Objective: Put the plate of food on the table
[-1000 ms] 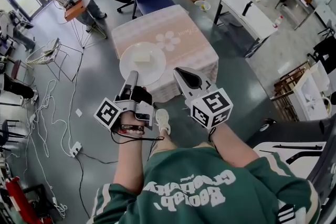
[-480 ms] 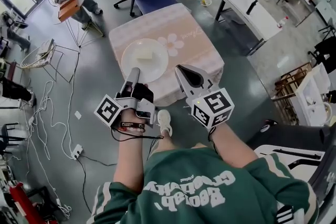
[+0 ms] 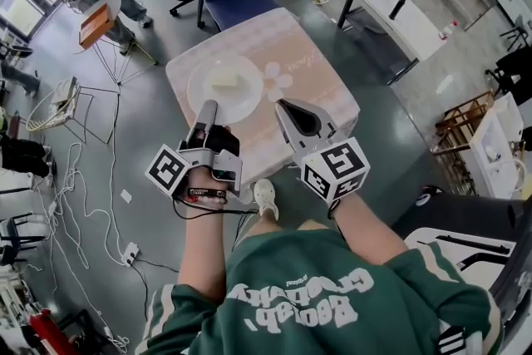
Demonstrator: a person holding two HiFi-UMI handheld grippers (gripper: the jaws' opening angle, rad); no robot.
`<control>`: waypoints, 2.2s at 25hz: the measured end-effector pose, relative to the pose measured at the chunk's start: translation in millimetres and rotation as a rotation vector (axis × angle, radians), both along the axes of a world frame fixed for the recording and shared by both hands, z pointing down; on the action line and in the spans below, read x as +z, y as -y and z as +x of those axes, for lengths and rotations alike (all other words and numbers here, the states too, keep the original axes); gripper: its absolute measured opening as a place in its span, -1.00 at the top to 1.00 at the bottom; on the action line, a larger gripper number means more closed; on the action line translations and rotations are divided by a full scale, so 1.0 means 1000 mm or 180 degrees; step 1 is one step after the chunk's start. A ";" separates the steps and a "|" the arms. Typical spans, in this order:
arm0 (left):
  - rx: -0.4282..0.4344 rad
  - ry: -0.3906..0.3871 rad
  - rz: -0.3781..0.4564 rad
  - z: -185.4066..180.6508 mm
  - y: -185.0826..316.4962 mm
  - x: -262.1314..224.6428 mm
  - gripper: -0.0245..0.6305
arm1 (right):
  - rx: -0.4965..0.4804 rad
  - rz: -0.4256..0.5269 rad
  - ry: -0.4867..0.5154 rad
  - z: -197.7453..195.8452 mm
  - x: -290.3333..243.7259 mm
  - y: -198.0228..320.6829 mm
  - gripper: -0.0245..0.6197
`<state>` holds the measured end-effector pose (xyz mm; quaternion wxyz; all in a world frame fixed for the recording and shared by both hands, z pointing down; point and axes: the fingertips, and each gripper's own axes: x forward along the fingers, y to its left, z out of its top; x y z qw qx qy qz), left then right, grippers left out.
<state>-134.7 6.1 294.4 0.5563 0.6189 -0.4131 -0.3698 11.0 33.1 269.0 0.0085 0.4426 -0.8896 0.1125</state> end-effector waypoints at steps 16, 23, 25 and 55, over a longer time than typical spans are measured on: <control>0.0179 -0.0067 -0.0045 -0.021 0.082 0.009 0.82 | 0.0221 -0.0099 -0.0089 -0.022 0.012 0.073 0.88; 0.0214 -0.0077 -0.0069 -0.035 0.105 0.011 0.82 | 0.0287 -0.0135 -0.0124 -0.032 0.016 0.094 0.88; 0.0219 -0.0078 -0.0076 -0.037 0.109 0.014 0.82 | 0.0291 -0.0132 -0.0145 -0.033 0.018 0.097 0.88; 0.0314 -0.0206 -0.0162 -0.016 0.150 0.032 0.82 | 0.0461 -0.0172 -0.0156 -0.019 0.027 0.134 0.88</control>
